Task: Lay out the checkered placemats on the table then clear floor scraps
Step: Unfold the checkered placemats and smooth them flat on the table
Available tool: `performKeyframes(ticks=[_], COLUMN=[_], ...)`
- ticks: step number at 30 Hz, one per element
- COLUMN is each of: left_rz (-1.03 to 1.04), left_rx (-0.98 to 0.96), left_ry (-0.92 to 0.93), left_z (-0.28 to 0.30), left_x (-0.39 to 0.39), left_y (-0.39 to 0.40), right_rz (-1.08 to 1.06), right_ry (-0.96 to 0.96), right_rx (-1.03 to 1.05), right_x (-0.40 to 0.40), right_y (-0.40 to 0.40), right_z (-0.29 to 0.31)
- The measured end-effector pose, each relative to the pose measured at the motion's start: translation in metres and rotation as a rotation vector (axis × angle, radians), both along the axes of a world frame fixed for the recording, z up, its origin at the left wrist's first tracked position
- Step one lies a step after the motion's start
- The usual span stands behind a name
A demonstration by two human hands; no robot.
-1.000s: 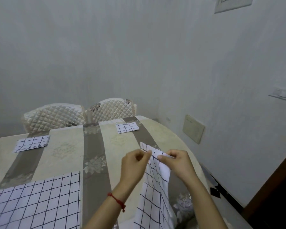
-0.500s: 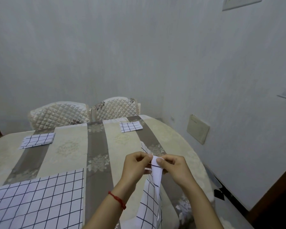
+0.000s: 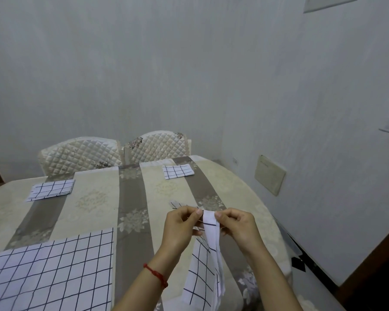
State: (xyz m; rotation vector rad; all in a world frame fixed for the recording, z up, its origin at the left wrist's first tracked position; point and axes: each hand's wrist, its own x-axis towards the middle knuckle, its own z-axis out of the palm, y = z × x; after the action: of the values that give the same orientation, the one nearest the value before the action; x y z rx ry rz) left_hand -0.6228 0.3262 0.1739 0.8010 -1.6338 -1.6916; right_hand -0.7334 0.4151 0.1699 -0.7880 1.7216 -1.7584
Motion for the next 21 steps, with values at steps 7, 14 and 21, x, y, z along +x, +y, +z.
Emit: performKeyframes(ticks=[7,14,21], left_rz=[0.06,0.173,0.315], left_rx=[-0.006,-0.075,-0.09], left_ry=[-0.002,-0.169,-0.256], left_z=[-0.008,-0.028,-0.027], left_x=[0.003,0.012,0.021], left_y=[-0.014,-0.072,-0.146], right_rz=[-0.142,-0.311,-0.391], right_ry=[0.025,0.218,0.229], right_rx=[-0.005,0.205,0.308], right_x=[-0.01,-0.052,-0.113], right_y=[-0.002,-0.013,-0.043], right_z=[-0.004,-0.006,0.001])
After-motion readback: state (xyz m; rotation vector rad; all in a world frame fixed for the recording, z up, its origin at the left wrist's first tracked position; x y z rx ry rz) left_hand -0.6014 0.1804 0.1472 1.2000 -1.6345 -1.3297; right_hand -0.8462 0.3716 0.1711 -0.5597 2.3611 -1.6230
